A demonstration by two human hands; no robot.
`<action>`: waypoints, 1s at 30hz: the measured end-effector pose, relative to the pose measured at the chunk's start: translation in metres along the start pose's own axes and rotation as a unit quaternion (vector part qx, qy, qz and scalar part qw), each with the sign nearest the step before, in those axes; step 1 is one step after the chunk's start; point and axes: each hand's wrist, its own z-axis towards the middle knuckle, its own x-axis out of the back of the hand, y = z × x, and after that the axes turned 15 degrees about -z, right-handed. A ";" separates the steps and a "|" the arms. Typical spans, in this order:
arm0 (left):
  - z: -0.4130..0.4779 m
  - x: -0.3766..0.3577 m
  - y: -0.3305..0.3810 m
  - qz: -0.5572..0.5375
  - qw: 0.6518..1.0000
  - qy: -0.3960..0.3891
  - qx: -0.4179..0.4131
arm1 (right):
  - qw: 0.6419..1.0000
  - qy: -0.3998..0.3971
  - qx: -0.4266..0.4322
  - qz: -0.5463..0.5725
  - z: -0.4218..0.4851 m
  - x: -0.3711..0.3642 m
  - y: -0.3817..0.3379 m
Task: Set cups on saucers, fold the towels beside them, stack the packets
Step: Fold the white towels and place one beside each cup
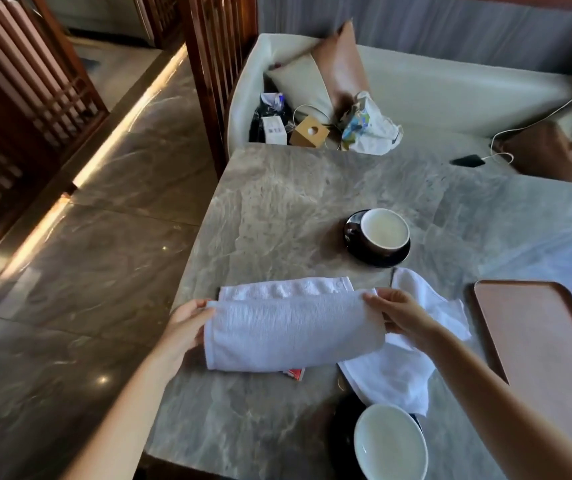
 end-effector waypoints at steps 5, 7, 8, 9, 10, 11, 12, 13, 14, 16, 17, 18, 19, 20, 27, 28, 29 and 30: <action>0.045 -0.021 -0.002 0.033 0.995 0.084 -0.034 | 0.984 0.146 0.029 -0.101 0.043 -0.008 -0.011; 0.058 -0.024 -0.007 0.050 0.993 0.106 -0.034 | 0.971 0.175 0.029 -0.161 0.059 -0.012 -0.010; 0.063 -0.025 -0.009 0.060 0.991 0.111 -0.032 | 0.965 0.181 0.028 -0.189 0.067 -0.013 -0.009; 0.067 -0.025 -0.012 0.068 0.991 0.115 -0.031 | 0.959 0.186 0.026 -0.210 0.073 -0.015 -0.007; 0.071 -0.025 -0.014 0.074 0.990 0.118 -0.029 | 0.955 0.190 0.025 -0.224 0.079 -0.016 -0.005; 0.075 -0.024 -0.016 0.078 0.989 0.120 -0.029 | 0.952 0.194 0.024 -0.233 0.084 -0.018 -0.002; 0.078 -0.022 -0.017 0.081 0.989 0.123 -0.029 | 0.950 0.198 0.022 -0.241 0.088 -0.019 0.000; 0.081 -0.021 -0.019 0.084 0.988 0.124 -0.031 | 0.947 0.203 0.022 -0.249 0.091 -0.020 0.003; 0.084 -0.020 -0.020 0.086 0.988 0.124 -0.031 | 0.944 0.210 0.021 -0.255 0.093 -0.022 0.005; 0.089 -0.019 -0.022 0.091 0.987 0.125 -0.032 | 0.939 0.224 0.016 -0.260 0.095 -0.024 0.006; 0.092 -0.019 -0.022 0.099 0.987 0.125 -0.034 | 0.937 0.230 0.015 -0.261 0.096 -0.025 0.006; 0.094 -0.020 -0.022 0.111 0.985 0.124 -0.037 | 0.934 0.236 0.014 -0.268 0.096 -0.025 0.006; 0.094 -0.022 -0.022 0.126 0.983 0.125 -0.044 | 0.931 0.238 0.011 -0.275 0.094 -0.026 0.006; 0.094 -0.024 -0.021 0.149 0.978 0.131 -0.060 | 0.929 0.241 0.006 -0.282 0.092 -0.027 0.004; 0.058 -0.054 -0.045 0.469 0.799 -0.018 -0.376 | 0.786 0.246 0.254 -0.507 0.067 -0.072 -0.012; 0.053 -0.065 -0.056 0.504 0.781 -0.069 -0.363 | 0.780 0.183 0.288 -0.525 0.065 -0.089 -0.011; 0.051 -0.072 -0.066 0.534 0.766 -0.097 -0.344 | 0.772 0.116 0.305 -0.545 0.064 -0.106 -0.009; 0.050 -0.076 -0.074 0.565 0.753 -0.106 -0.320 | 0.763 0.063 0.309 -0.564 0.063 -0.121 -0.004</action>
